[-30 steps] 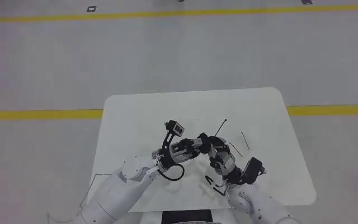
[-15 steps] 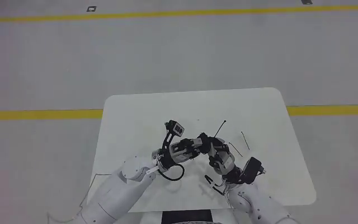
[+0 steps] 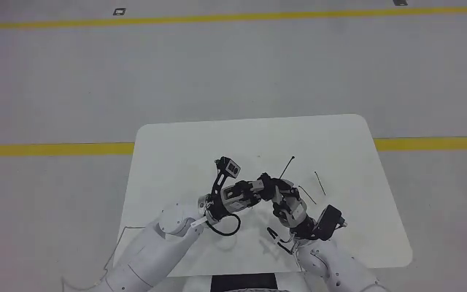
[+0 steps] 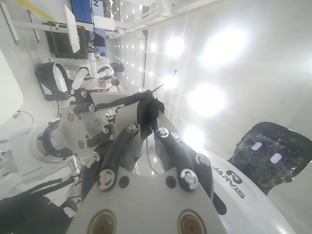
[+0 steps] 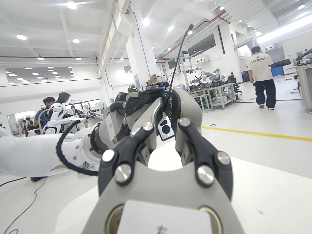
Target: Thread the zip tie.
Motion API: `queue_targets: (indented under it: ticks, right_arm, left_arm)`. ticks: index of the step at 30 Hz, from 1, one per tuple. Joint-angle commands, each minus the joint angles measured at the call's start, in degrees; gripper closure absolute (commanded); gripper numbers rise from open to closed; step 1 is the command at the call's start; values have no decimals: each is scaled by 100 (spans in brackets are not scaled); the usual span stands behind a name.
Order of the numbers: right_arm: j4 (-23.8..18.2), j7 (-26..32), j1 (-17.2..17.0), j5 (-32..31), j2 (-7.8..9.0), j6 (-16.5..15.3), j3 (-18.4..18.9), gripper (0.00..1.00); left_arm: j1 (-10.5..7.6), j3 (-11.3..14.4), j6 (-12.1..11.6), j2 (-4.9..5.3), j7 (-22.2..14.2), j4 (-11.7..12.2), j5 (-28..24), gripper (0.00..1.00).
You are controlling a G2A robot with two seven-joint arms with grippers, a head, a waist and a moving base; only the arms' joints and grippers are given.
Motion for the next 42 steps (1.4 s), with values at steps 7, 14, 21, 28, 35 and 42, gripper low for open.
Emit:
queue_targets:
  ticks: [7,14,21,28,35,42]
  right_arm:
    - [12,6,-58,-37,-34,-17,71,87]
    - [6,-33,-113,-74,-59,-52,147,88]
    - [-2,-26,-144,-115,-84,-92,207,89]
    - [-13,10,-168,-195,-110,-97,253,100]
    - [8,53,-195,-301,-131,-81,301,100]
    - [98,105,-218,-346,-153,-91,342,100]
  left_arm:
    - [0,0,0,0,0,0,0,100]
    - [0,0,0,0,0,0,0,100]
    - [0,0,0,0,0,0,0,100]
    - [0,0,0,0,0,0,0,100]
    - [0,0,0,0,0,0,0,100]
    - [0,0,0,0,0,0,0,100]
